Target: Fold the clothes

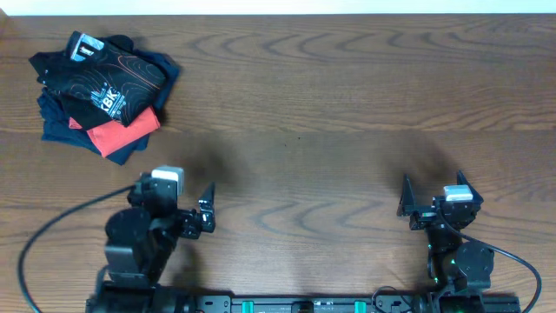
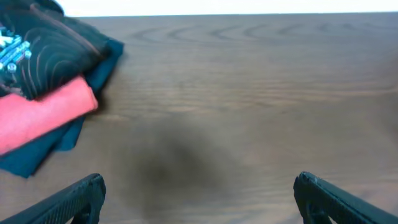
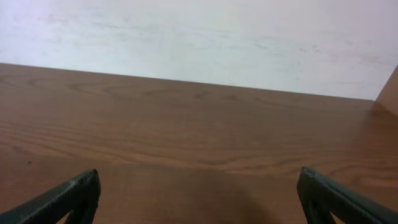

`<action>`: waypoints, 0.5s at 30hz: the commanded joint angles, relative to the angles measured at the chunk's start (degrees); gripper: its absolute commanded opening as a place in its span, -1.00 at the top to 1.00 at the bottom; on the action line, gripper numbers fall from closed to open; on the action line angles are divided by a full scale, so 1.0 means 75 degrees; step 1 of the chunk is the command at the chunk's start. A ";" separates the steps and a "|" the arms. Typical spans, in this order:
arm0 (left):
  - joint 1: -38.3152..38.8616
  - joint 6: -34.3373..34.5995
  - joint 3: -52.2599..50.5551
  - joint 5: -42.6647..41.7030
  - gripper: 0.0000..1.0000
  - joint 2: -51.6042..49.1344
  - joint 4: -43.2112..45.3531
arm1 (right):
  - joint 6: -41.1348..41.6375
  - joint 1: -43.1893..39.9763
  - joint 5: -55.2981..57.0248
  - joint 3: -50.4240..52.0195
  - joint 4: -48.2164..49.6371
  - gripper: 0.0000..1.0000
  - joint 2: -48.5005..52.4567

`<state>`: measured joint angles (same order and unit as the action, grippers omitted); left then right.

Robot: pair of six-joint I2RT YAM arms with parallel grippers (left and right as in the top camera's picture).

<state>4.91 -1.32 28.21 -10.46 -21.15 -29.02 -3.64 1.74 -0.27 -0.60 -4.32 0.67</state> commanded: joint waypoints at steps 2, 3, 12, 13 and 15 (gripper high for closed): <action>-0.0192 -0.0044 -0.1565 0.0090 -0.96 0.1008 0.1230 | -0.0122 0.0061 0.0000 0.0038 0.0009 -0.98 -0.0047; -0.0207 -0.0044 -0.1845 0.0090 -0.96 0.1186 0.1562 | -0.0125 0.0061 0.0000 0.0038 0.0009 -0.98 -0.0047; -0.0466 -0.0058 -0.3552 0.0157 -0.96 0.2439 0.4266 | -0.0125 0.0064 0.0000 0.0038 0.0009 -0.99 -0.0047; -0.0495 -0.0090 -0.3640 0.0245 -0.96 0.2559 0.4438 | -0.0122 0.0061 0.0000 0.0038 0.0009 -0.99 -0.0047; -0.0516 -0.0087 -0.3733 0.0527 -0.96 0.2792 0.4418 | -0.0125 0.0061 0.0000 0.0038 0.0009 -0.98 -0.0047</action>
<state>1.58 -1.41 1.04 -9.45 -2.61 3.70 -3.66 1.74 -0.27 -0.58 -4.25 0.67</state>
